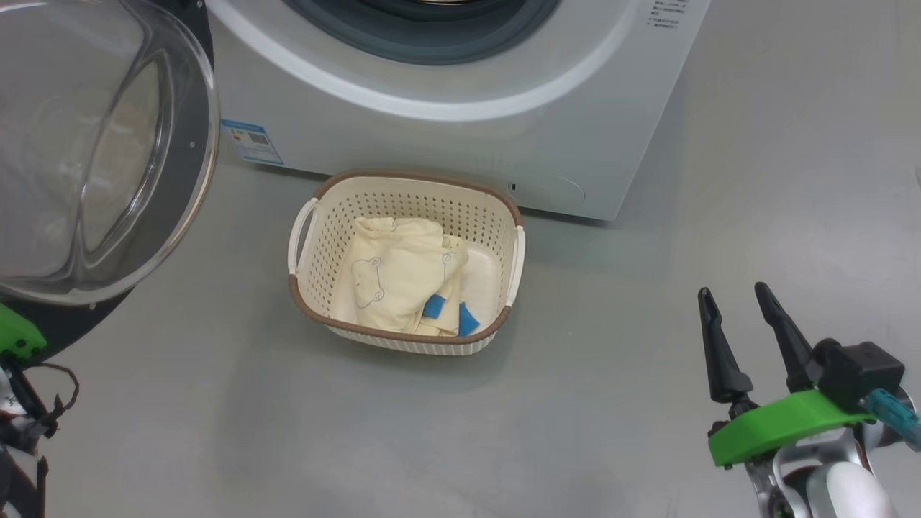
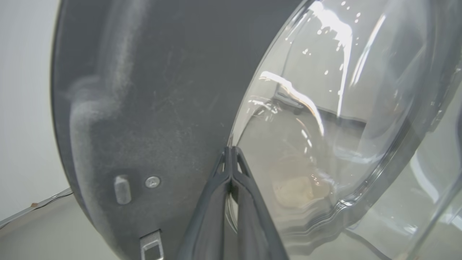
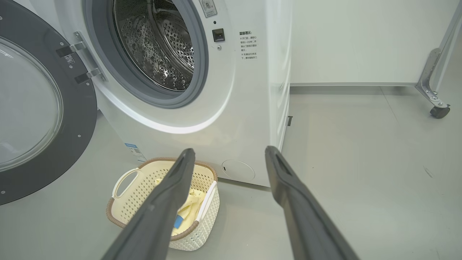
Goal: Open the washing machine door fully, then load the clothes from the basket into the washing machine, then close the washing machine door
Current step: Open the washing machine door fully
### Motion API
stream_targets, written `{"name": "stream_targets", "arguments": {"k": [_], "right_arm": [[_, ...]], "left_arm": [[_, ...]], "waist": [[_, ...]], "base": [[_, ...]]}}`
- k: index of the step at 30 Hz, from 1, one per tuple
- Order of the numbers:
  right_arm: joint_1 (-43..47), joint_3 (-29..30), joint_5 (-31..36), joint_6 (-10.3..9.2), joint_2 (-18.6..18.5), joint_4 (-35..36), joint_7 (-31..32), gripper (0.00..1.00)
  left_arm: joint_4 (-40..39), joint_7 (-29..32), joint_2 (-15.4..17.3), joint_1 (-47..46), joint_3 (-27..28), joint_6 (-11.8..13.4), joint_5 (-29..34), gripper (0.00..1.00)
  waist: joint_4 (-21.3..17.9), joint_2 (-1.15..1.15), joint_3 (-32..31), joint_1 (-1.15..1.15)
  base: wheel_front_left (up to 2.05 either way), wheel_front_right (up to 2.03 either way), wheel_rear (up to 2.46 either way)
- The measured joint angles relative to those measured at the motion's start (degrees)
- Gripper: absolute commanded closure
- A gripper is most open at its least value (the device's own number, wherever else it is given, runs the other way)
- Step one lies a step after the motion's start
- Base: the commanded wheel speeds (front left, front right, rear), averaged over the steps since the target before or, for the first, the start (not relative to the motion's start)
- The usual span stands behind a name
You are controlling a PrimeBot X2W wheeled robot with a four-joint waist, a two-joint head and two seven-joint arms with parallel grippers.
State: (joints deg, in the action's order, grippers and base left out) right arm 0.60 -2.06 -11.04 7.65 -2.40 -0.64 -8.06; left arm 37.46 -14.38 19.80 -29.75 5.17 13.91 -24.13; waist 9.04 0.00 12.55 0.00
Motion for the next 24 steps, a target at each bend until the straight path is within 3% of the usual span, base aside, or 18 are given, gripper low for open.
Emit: {"name": "stream_targets", "arguments": {"k": [14, 19, 21, 24], "right_arm": [[0.0, 1.3, 0.9, 0.00, 0.0, -0.1, 0.0, 0.00], [0.1, 2.4, 1.1, 0.00, 0.0, -0.1, 0.0, 0.00], [0.2, 2.8, 1.1, 0.00, 0.0, 0.0, 0.0, 0.00], [0.3, 3.3, 1.1, 0.00, 0.0, 0.0, 0.0, 0.00]], "left_arm": [[-14.0, 0.0, -5.4, 9.9, 4.1, -0.6, 4.4, 0.99], [-20.0, 0.0, -7.0, 15.1, 3.8, -0.8, 6.1, 0.44], [-21.7, 0.0, -7.3, 17.0, 2.8, -0.8, 7.0, 0.00], [-24.3, 0.1, -7.9, 19.5, 0.4, -0.8, 8.4, 0.00]], "waist": [[-0.2, 0.00, -1.0, 0.00], [-0.3, 0.00, -1.6, 0.00], [-0.2, 0.00, -1.8, 0.00], [0.0, 0.00, -2.2, 0.00]], "base": [[0.00, 0.00, 0.00], [0.00, 0.00, 0.00], [0.00, 0.00, 0.00], [0.00, 0.00, 0.00]]}}
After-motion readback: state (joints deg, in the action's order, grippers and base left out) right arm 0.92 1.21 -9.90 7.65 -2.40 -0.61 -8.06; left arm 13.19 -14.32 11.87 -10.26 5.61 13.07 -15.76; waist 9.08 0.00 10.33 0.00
